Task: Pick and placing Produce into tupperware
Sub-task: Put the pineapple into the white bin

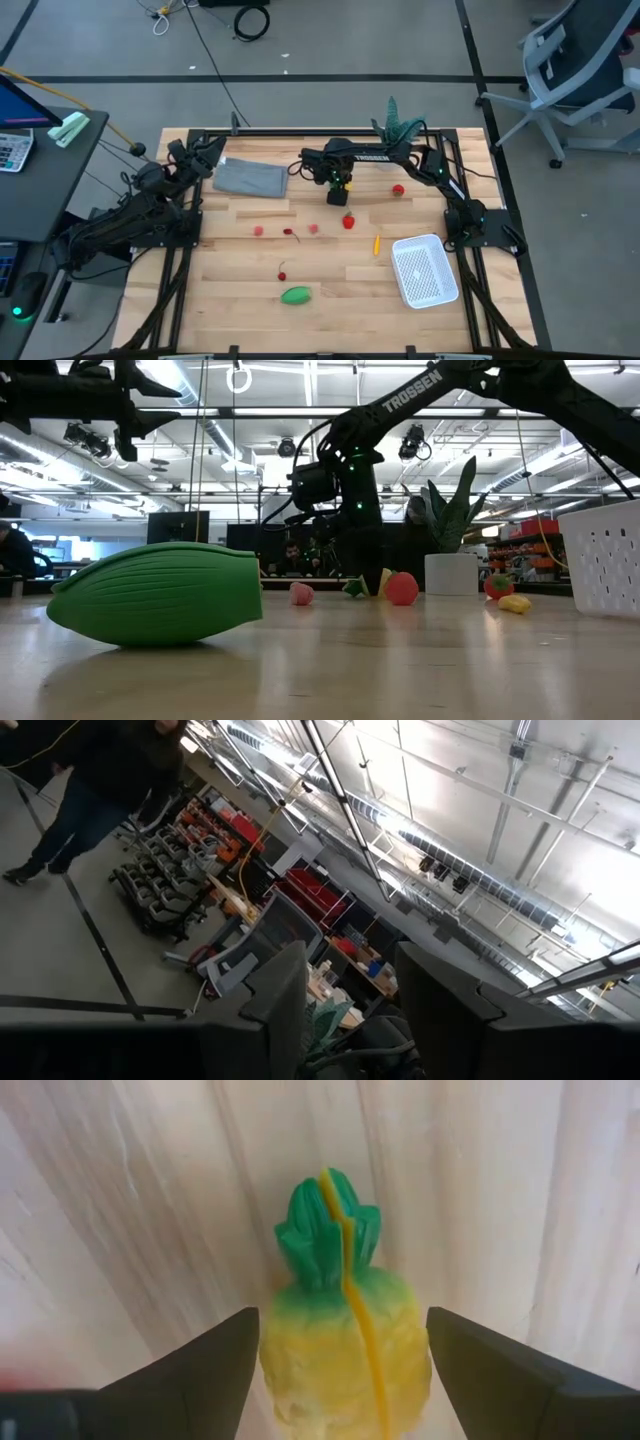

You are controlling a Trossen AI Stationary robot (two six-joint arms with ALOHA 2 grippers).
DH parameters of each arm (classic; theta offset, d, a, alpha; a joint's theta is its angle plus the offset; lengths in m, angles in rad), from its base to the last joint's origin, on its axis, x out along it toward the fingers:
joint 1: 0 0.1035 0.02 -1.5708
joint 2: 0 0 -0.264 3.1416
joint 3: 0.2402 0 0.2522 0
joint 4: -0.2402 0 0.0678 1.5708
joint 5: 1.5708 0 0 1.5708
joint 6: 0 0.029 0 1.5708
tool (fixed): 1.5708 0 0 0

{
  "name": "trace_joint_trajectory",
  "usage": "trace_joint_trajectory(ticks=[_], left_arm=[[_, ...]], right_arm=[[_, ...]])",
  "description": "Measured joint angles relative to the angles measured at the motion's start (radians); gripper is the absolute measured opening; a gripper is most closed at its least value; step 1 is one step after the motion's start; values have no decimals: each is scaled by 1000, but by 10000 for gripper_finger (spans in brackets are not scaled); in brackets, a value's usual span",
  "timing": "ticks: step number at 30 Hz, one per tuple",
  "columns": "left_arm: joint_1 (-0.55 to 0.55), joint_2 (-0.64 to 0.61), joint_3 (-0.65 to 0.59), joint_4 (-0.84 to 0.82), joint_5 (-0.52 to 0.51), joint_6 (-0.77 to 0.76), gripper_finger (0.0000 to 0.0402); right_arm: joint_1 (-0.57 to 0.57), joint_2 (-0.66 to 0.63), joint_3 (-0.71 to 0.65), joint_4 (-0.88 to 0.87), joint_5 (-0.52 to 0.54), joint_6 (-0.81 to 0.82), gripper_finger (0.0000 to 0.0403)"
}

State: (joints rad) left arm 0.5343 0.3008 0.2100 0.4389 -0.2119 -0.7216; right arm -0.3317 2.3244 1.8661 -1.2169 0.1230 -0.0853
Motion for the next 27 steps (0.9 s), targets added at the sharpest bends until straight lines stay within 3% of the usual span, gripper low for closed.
trace_joint_trajectory(ticks=[13, 21, 27], left_arm=[[0, 0, 0, 0, 0, 0, 162], [0, 0, 0, 0, 0, 0, 162], [0, 0, 0, -6, 0, 0, 162]], right_arm=[[-1, -1, -11, -8, 0, 18, 215], [1, -37, 24, -109, 8, 80, 222], [11, -176, 24, -187, 1, 227, 220]])
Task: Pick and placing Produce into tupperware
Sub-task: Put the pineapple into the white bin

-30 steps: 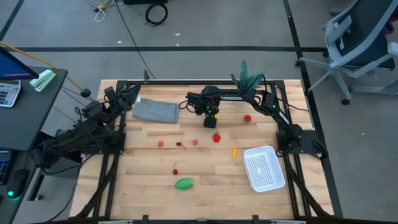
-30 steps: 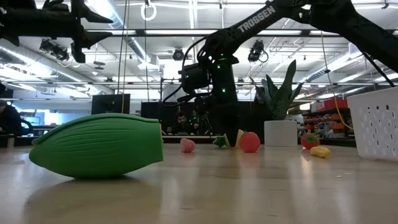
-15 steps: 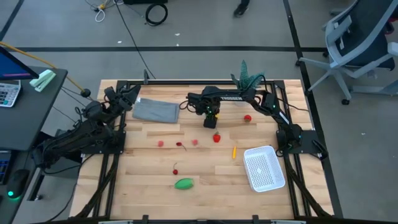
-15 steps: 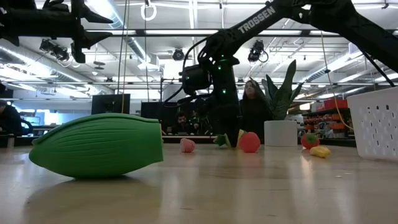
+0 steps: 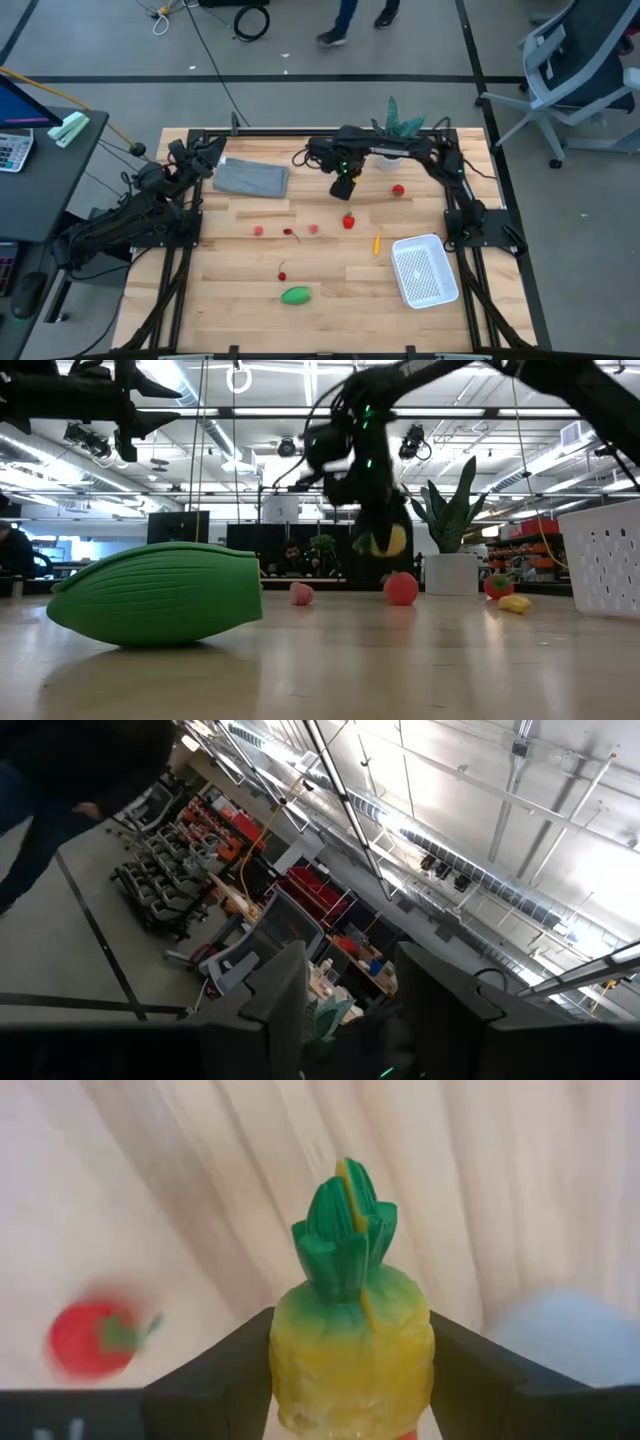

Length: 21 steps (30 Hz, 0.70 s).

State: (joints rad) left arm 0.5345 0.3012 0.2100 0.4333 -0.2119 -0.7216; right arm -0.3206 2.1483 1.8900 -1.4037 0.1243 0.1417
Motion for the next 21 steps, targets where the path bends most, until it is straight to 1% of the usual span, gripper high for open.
trace_joint_trajectory(ticks=[6, 9, 13, 17, 21], left_arm=[[0, 0, 0, -6, 0, 0, 162], [0, 0, 0, -5, 0, -2, 162], [0, 0, 0, -6, 0, -7, 162], [0, 0, 0, -6, 0, -8, 162], [0, 0, 0, -18, 0, -8, 162]], right_arm=[[51, -202, 0, -69, -34, 276, 219], [112, -306, -6, -73, -37, 431, 220], [231, -433, -41, -72, -27, 668, 220], [374, -527, -135, -75, 5, 961, 220], [512, -601, -299, -84, -2, 1310, 223]])
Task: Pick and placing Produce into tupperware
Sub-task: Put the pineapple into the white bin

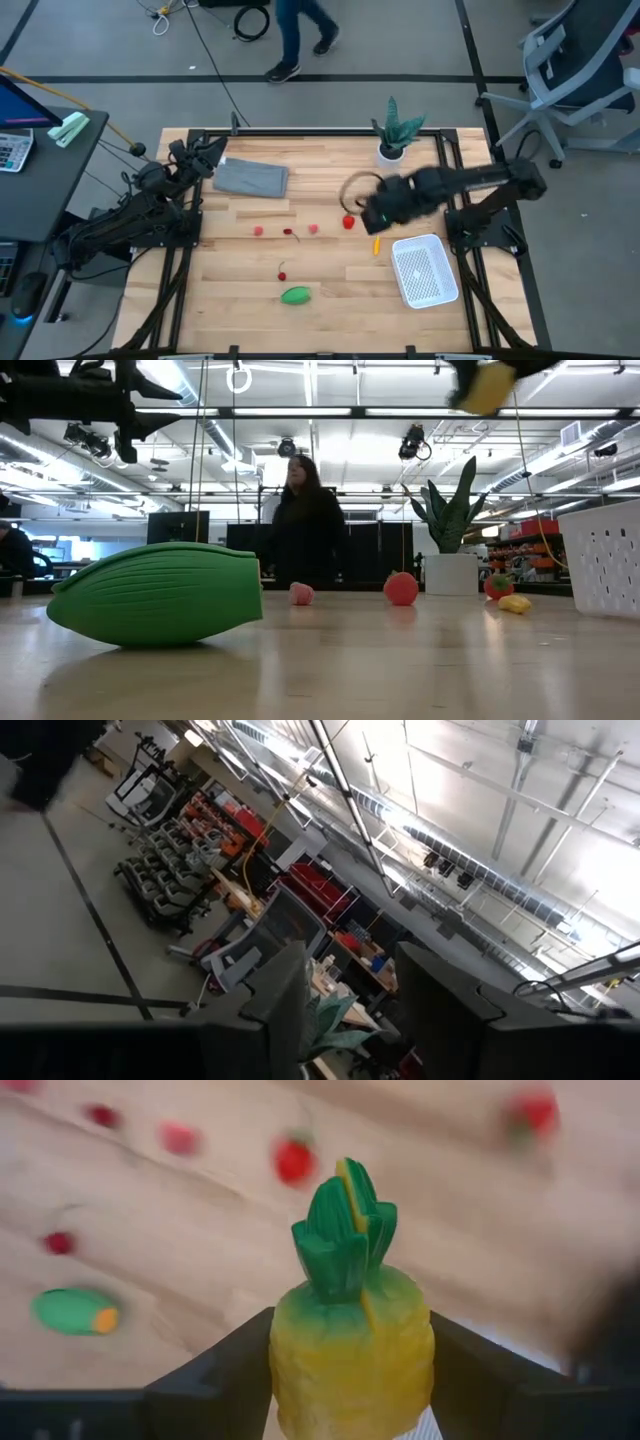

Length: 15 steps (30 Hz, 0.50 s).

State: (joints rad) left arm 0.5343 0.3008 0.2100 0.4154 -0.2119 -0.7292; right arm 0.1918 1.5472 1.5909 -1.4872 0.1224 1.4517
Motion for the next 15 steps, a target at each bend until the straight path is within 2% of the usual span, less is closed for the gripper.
trace_joint_trajectory(ticks=[2, 6, 10, 15], left_arm=[[0, 0, 0, -12, 0, 0, 162], [0, 0, 0, -53, 0, -1, 162], [0, 0, 0, -106, 0, -1, 162], [0, 0, 0, -165, 0, -49, 162]], right_arm=[[61, -28, -91, -1, -30, 165, 223], [152, -63, -250, 2, -189, 395, 222], [207, -83, -379, 85, -262, 431, 222], [241, -96, -533, 385, -272, 438, 226]])
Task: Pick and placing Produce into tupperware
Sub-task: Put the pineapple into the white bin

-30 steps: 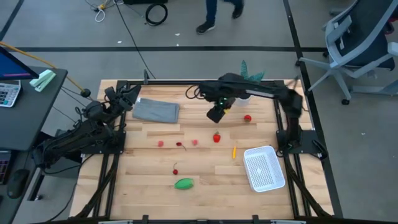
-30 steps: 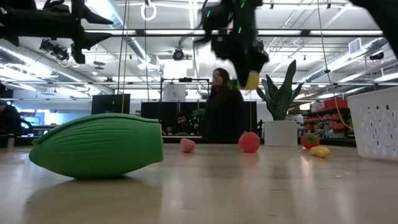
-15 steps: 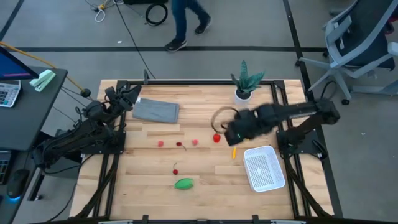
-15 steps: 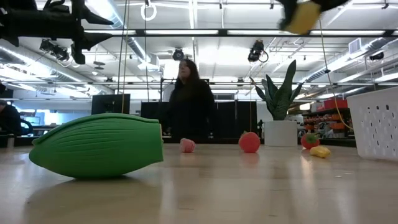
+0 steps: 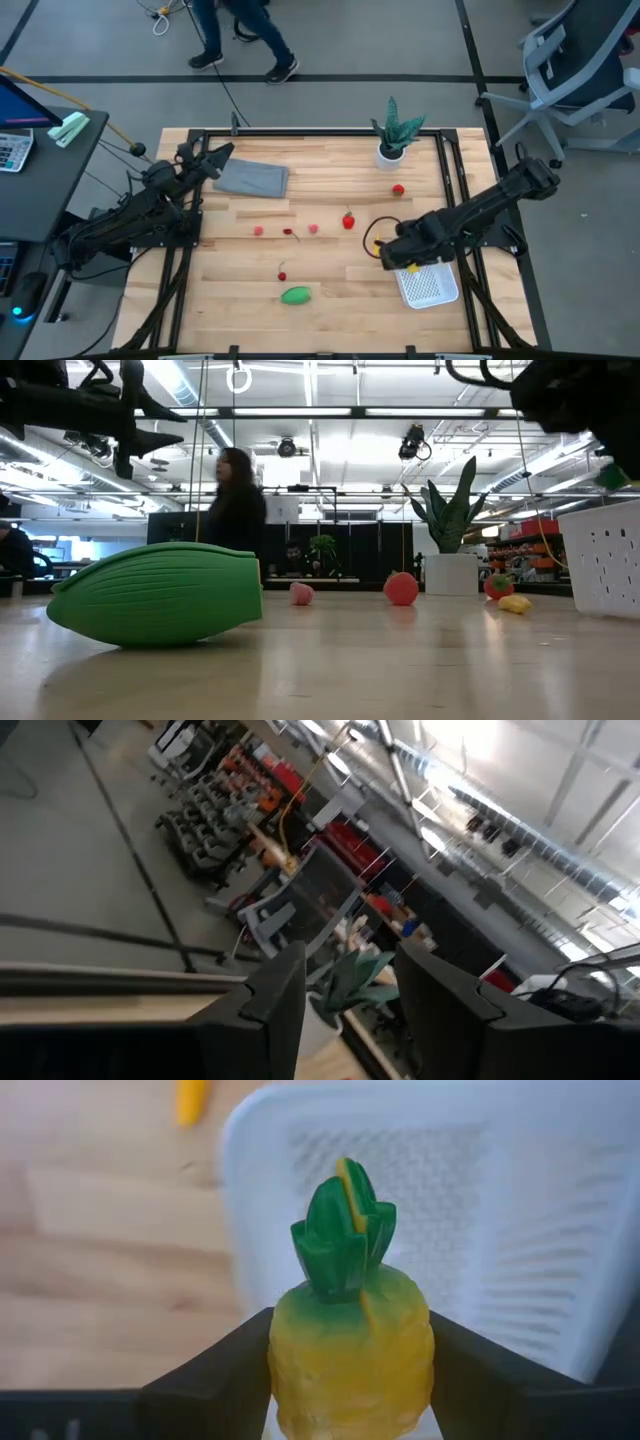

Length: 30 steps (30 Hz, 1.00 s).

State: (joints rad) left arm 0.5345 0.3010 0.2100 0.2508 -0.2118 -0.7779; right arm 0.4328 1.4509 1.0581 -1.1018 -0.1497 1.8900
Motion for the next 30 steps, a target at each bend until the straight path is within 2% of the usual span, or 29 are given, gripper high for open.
trace_joint_trajectory(ticks=[4, 11, 15, 23, 26, 30], left_arm=[[0, 0, 0, -3, 0, 3, 162], [1, 0, 0, -2, 0, 3, 162], [1, 0, 0, 0, 0, 3, 162], [1, 0, 0, 0, 0, 2, 162], [1, 0, 0, 13, 0, -56, 162], [0, 0, 0, 57, 88, -82, 162]], right_arm=[[15, 6, -113, 194, -23, 29, 226], [17, 2, -207, 204, -17, 22, 226], [17, 1, -219, 213, -34, -6, 242], [17, 1, -226, 213, -35, -13, 300], [11, 1, -212, 210, -56, -10, 308], [-13, -22, -173, 211, -130, -48, 307]])
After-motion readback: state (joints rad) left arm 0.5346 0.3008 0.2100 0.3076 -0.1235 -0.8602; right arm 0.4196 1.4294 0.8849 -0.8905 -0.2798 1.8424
